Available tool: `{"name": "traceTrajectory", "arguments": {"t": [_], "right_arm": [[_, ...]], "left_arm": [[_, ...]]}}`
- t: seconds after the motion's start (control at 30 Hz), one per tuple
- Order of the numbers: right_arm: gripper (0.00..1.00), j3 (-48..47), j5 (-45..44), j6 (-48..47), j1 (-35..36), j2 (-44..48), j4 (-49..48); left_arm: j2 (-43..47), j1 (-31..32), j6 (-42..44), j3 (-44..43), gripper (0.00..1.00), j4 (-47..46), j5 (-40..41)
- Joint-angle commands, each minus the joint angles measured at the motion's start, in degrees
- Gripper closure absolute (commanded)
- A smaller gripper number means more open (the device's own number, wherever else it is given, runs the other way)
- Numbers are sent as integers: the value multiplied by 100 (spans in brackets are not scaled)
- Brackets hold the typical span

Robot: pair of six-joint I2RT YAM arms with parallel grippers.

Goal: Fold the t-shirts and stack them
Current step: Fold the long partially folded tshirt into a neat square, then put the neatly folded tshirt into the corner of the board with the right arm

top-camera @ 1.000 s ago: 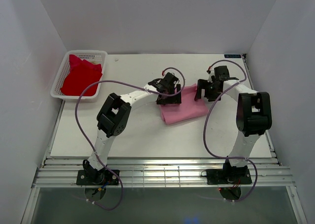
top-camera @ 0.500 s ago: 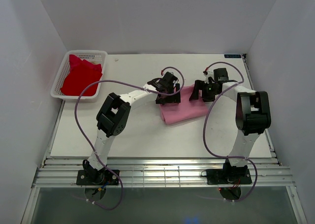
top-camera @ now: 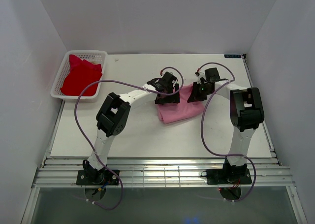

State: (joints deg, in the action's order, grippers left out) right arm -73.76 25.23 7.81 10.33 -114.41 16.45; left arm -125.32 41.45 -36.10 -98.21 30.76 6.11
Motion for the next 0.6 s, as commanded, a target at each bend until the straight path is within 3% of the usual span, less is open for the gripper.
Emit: {"name": "traceTrajectory", "arguments": {"t": [0.0, 0.27, 0.57], "right_arm": [[92, -253, -623, -26, 48, -213, 402], [92, -1699, -2012, -570, -162, -231, 1325], [92, -3136, -2689, -1115, -962, -776, 2152]], "left_arm": [[350, -41, 41, -4, 6, -97, -31], [1061, -199, 173, -357, 6, 61, -154], [1993, -216, 33, 689, 6, 53, -101]]}}
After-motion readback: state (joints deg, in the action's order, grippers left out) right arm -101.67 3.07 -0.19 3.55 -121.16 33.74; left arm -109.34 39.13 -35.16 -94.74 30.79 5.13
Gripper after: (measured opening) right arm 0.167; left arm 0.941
